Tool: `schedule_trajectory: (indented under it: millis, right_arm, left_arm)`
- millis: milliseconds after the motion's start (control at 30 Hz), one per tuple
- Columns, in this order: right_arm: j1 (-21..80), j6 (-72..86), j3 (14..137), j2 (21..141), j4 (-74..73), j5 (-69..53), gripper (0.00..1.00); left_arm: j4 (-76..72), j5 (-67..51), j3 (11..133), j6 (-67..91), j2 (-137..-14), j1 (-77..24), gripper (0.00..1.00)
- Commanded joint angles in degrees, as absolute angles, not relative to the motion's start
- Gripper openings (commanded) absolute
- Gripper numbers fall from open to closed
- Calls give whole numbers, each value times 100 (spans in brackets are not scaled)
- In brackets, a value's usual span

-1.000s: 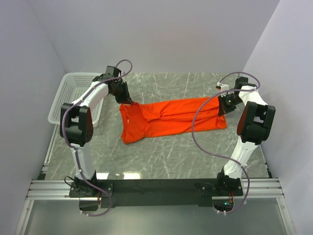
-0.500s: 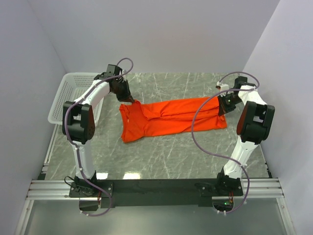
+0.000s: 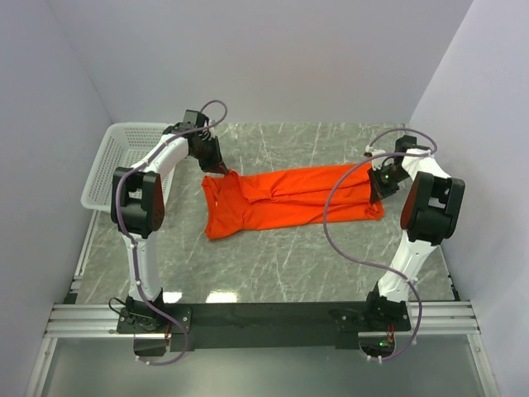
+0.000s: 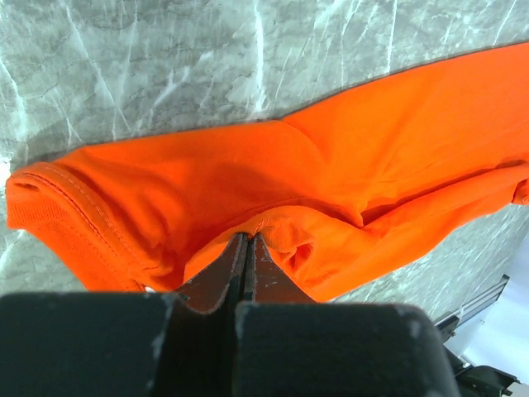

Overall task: Fold and stack the t-shirts
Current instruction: Fold the tshirt

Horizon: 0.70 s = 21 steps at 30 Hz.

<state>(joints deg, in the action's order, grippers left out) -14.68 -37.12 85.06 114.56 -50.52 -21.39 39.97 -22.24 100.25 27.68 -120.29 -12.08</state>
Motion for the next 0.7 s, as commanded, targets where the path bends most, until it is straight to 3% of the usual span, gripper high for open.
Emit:
schedule_trajectory:
  millis: [0,333,367,400,500,600,667]
  right_arm:
    - [-1529,-3700,8481,11118,-4949,-2048,0]
    - [-1450,-3121,9035,11452,-4598,-2005,4]
    - [-1424,-2946,9096,11443,-4527,-1952,11]
    - [-1415,-2875,9123,11426,-4465,-1899,15]
    - [-1415,-2620,9202,11312,-4281,-1636,25]
    - [-1476,-2671,9158,11127,-4201,-1485,32]
    - [-1494,-2838,9097,11013,-4367,-1564,36]
  left_arm:
    - [3920,-2303,10336,2716,-12076,-1230,1]
    - [3859,-2171,10371,2795,-12059,-1239,2]
    - [3789,-2145,10362,2812,-12015,-1239,4]
    - [3771,-2127,10354,2830,-11928,-1239,18]
    - [3621,-1961,10257,2909,-11603,-1239,40]
    - [3498,-1733,10100,2909,-11156,-1239,49]
    - [3489,-1626,9994,2865,-10926,-1239,50]
